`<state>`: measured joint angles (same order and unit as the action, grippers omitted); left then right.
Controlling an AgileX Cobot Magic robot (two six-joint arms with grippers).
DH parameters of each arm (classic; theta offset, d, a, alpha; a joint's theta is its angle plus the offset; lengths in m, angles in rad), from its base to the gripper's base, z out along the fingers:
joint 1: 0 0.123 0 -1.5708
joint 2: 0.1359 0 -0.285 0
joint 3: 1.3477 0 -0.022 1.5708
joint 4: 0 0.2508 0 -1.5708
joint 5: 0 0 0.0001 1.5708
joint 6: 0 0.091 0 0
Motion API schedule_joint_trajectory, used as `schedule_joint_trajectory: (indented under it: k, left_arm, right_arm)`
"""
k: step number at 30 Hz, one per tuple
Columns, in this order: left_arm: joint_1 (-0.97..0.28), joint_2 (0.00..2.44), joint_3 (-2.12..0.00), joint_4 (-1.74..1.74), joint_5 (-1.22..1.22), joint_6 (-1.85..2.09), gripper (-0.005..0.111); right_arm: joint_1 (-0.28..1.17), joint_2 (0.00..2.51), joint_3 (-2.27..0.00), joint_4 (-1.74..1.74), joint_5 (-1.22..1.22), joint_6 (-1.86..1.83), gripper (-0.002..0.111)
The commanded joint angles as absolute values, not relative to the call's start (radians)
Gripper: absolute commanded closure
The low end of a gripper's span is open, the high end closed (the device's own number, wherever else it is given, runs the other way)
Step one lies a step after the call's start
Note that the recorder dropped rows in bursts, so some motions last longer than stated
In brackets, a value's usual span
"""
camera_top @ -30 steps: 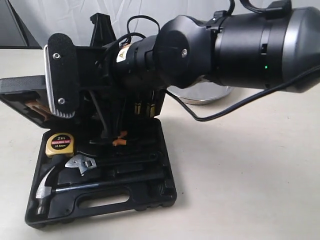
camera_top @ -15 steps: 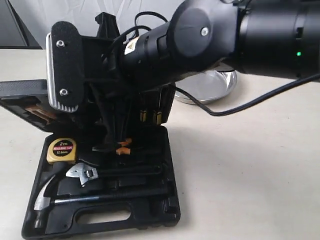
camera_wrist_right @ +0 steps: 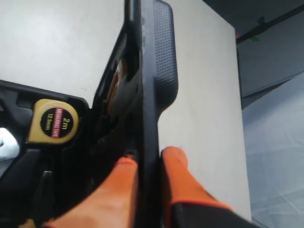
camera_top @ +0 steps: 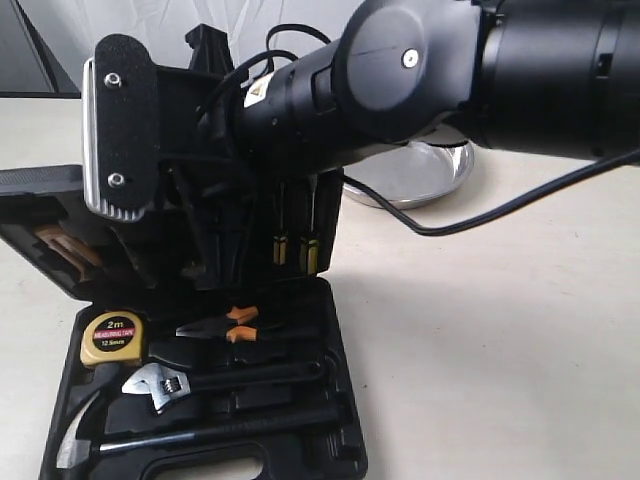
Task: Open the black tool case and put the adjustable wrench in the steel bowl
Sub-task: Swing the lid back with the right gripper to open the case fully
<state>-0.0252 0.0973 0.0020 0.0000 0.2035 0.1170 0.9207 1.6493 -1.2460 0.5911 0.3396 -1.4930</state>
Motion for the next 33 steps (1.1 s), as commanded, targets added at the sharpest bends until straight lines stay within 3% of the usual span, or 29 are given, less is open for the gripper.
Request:
schedule_joint_trajectory:
  k: [1,27,29,33]
  left_arm:
    - [-0.032,0.093,0.000,0.000,0.195,0.112,0.106]
    - [-0.032,0.093,0.000,0.000,0.195,0.113,0.106]
    - [-0.032,0.093,0.000,0.000,0.195,0.113,0.106]
    - [-0.032,0.093,0.000,0.000,0.195,0.113,0.106]
  right_arm:
    - [0.919,1.666,-1.253,0.588,0.182,-1.502,0.109]
    - [0.919,1.686,-1.253,0.518,0.044,-1.514,0.108]
    - [0.919,1.686,-1.253,0.496,0.015,-1.514,0.101]
    - [0.919,1.686,-1.253,0.498,-0.019,-1.514,0.070]
